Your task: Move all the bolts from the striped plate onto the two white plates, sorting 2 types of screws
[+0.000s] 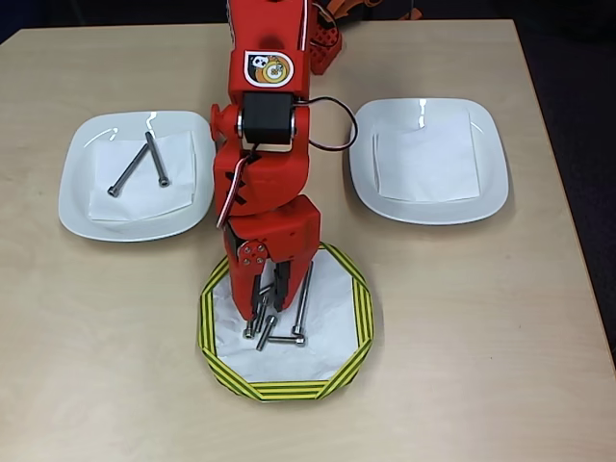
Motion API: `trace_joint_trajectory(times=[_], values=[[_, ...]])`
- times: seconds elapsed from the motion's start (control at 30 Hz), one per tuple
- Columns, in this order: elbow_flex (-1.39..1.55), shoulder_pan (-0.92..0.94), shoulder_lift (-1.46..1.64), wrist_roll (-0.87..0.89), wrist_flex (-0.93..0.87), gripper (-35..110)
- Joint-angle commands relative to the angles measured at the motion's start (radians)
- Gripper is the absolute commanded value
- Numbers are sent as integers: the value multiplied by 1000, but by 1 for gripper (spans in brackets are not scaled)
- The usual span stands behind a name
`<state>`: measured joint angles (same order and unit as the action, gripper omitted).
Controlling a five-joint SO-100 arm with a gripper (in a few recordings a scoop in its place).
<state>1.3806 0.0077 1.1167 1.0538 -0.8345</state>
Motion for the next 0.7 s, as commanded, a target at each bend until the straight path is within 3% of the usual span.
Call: trace_joint_trajectory(times=[0.0, 0.37, 0.67], values=[[-26, -3, 0, 40, -9, 10], [-40, 6, -74, 86, 12, 4], [-110, 8, -75, 106, -106, 0]])
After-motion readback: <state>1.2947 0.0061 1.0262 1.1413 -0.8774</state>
